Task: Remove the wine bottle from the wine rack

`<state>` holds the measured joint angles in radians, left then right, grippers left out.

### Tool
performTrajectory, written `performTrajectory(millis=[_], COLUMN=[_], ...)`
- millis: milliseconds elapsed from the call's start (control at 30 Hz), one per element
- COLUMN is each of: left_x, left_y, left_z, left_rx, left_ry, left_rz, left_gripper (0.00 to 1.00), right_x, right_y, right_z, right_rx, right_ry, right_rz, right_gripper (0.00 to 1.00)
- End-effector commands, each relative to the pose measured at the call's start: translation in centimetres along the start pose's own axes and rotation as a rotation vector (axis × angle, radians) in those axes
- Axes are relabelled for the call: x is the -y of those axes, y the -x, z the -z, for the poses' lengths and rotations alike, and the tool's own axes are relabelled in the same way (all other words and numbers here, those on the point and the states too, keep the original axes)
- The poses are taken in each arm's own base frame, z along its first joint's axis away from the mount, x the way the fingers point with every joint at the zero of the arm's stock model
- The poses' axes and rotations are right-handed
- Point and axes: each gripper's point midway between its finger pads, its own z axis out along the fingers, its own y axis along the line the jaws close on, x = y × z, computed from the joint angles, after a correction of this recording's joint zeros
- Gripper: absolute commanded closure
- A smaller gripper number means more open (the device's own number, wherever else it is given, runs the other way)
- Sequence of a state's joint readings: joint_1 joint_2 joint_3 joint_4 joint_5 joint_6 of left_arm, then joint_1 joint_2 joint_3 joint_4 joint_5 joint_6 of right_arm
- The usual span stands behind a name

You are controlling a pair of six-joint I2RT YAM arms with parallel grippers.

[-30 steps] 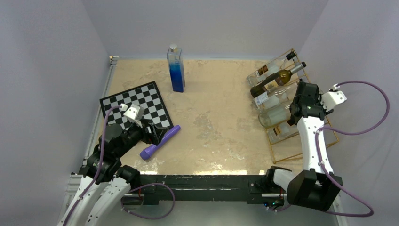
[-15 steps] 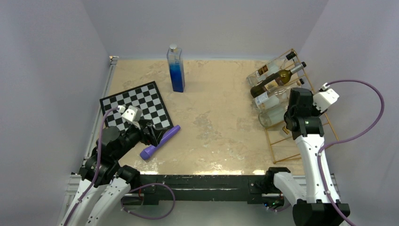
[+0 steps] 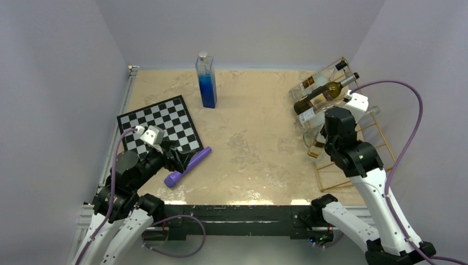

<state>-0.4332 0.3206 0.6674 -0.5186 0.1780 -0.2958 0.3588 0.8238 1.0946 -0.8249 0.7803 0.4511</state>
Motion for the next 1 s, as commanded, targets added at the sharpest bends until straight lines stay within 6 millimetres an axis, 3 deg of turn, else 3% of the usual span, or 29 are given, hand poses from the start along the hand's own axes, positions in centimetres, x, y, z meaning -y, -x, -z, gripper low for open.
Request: performTrajectory(millis=[0, 233, 500, 767, 967], left_x=[0.3, 0.3, 0.4, 0.2, -0.1], left_y=[1.2, 1.4, 1.6, 1.7, 1.8], left_z=[0.4, 0.8, 1.0, 1.3, 1.4], left_rx=[0.043, 0.060, 0.070, 0.082, 0.090], left_ry=[-0.010, -0.007, -0.008, 0.006, 0.021], left_rz=[-0.017, -0.021, -0.022, -0.024, -0.024], left_gripper=[0.10, 0.10, 0.10, 0.10, 0.09], right_x=[-3.9, -10.0, -21.9, -33.4, -38.5], right_y=[6.1, 7.6, 9.2, 10.3, 11.1], right_z=[2.9, 5.1, 6.9, 4.0, 1.9], right_rx=[0.137, 0.142, 0.210, 0.283, 0.330], right_ry=[0.224, 0.413, 0.804, 0.921, 0.934], right_rz=[-0.074, 0.009, 0.076, 0.188, 0.188], right_gripper=[1.00, 1.00, 1.00, 1.00, 1.00])
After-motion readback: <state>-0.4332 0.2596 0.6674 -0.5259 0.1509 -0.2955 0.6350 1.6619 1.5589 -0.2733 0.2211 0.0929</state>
